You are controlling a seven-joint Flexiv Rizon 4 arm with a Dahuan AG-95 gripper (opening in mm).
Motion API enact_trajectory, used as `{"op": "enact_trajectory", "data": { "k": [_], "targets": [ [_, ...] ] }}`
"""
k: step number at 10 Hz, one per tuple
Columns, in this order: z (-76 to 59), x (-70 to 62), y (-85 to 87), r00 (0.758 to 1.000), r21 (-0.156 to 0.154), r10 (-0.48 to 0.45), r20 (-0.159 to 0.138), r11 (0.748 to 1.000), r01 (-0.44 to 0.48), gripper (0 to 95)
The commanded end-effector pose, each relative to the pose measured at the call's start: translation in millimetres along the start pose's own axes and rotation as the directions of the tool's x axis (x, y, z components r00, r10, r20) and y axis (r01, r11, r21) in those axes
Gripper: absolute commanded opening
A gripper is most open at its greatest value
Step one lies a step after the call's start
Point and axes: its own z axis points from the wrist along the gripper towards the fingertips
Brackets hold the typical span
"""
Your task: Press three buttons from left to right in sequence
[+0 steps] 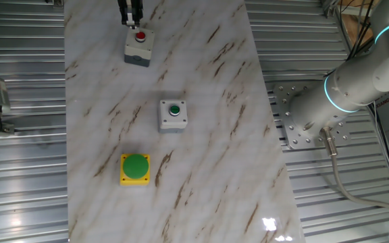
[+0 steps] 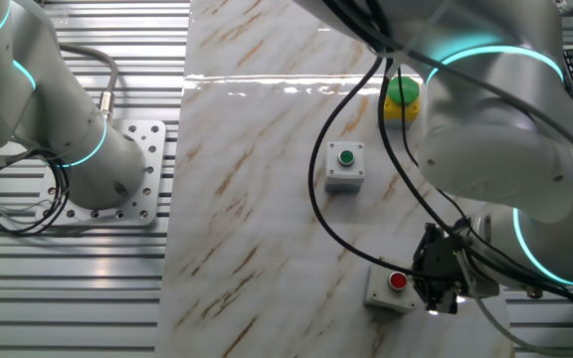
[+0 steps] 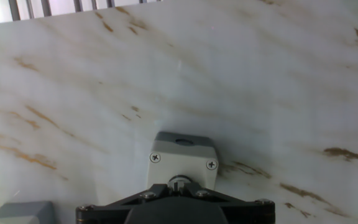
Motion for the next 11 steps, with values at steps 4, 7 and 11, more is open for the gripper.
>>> {"op": "enact_trajectory", "data": {
  "k": [4, 7, 11],
  "targets": [
    [0.0, -0.2, 0.0, 1.000, -0.009, 0.008, 0.000, 1.000, -0.008, 0.0],
    [0.0, -0.2, 0.0, 1.000, -0.009, 0.010, -0.014, 1.000, -0.010, 0.0],
    [0.0, -0.2, 0.0, 0.999, -0.015, 0.033, -0.041, 0.999, -0.034, 0.0]
  ]
}}
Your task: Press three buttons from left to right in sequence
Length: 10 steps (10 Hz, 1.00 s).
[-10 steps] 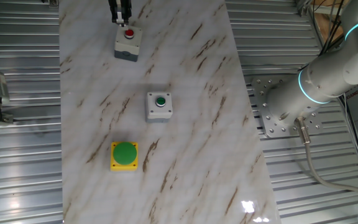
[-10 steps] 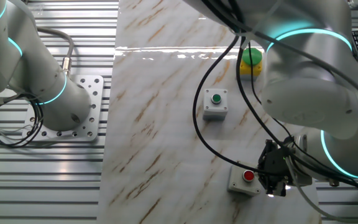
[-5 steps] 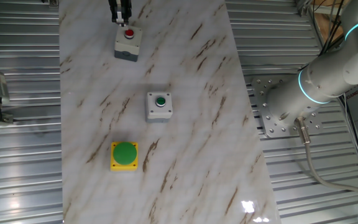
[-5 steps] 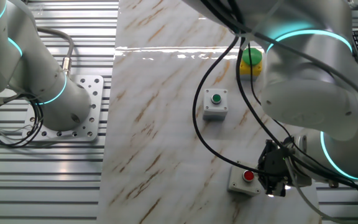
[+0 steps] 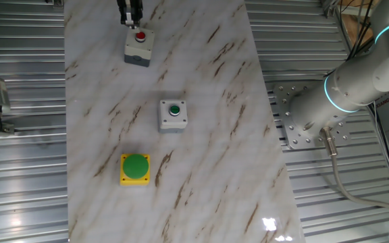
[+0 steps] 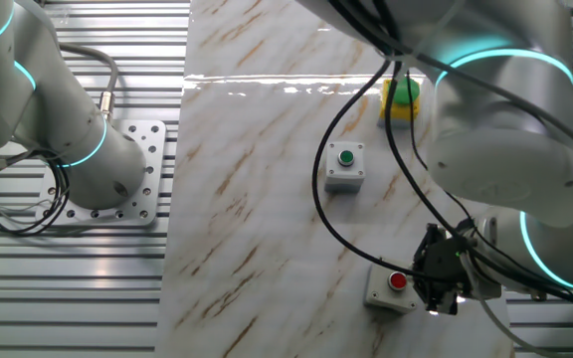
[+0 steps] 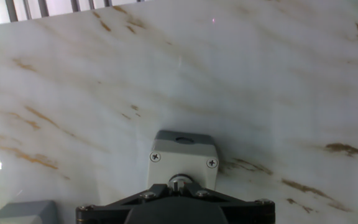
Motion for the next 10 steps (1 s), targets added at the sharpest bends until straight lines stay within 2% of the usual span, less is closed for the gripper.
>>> {"op": "enact_trajectory", "data": {
  "k": [1, 7, 10],
  "targets": [
    [0.2, 0.2, 0.0, 1.000, -0.006, 0.004, 0.002, 1.000, -0.004, 0.0],
    [0.2, 0.2, 0.0, 1.000, -0.014, 0.002, 0.018, 1.000, -0.001, 0.0],
    [0.2, 0.2, 0.0, 1.000, -0.021, -0.008, 0.006, 1.000, 0.008, 0.0]
  ]
}}
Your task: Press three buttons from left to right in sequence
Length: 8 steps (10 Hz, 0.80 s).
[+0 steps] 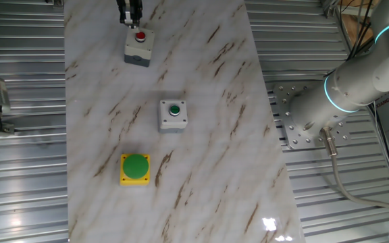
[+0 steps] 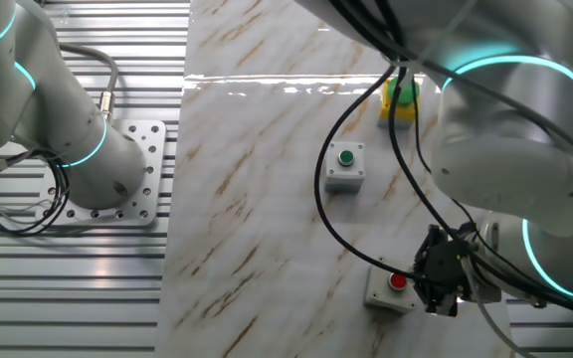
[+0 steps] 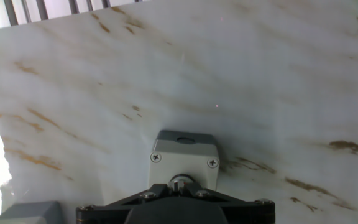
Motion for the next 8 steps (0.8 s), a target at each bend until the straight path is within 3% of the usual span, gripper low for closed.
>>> {"op": "enact_trajectory", "data": {
  "k": [1, 8],
  "targets": [
    [0.3, -2.0, -0.4, 1.000, -0.002, -0.003, -0.010, 1.000, 0.003, 0.0],
    [0.3, -2.0, -0.4, 1.000, 0.005, -0.018, -0.023, 1.000, 0.018, 0.0]
  ]
}}
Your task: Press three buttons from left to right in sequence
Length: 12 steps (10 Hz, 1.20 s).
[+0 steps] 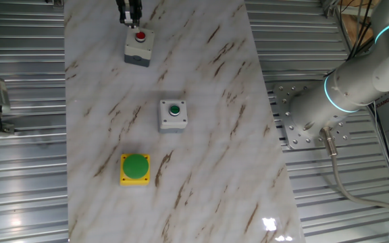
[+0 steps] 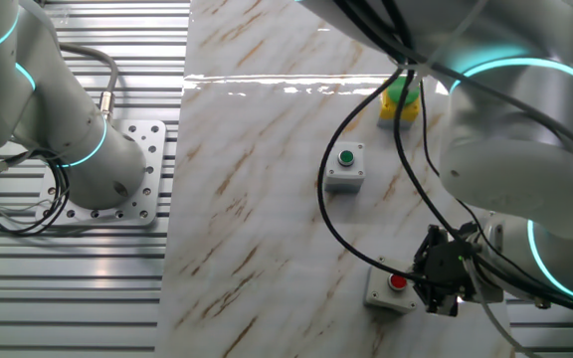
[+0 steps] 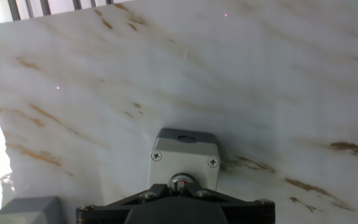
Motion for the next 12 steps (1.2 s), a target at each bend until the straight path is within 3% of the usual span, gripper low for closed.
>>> {"op": "enact_trajectory", "data": {
  "k": [1, 2, 5, 8, 12],
  "targets": [
    [-0.4, -2.4, -0.7, 1.000, -0.002, -0.001, -0.010, 1.000, 0.001, 0.0],
    [-0.4, -2.4, -0.7, 1.000, 0.001, -0.002, -0.012, 1.000, 0.002, 0.0],
    [-0.4, -2.4, -0.7, 1.000, 0.064, 0.006, -0.009, 0.998, -0.005, 0.0],
    [-0.4, -2.4, -0.7, 1.000, 0.089, 0.028, 0.003, 0.996, -0.028, 0.0],
    [-0.4, -2.4, -0.7, 1.000, 0.098, 0.027, 0.009, 0.995, -0.028, 0.0]
  ]
}}
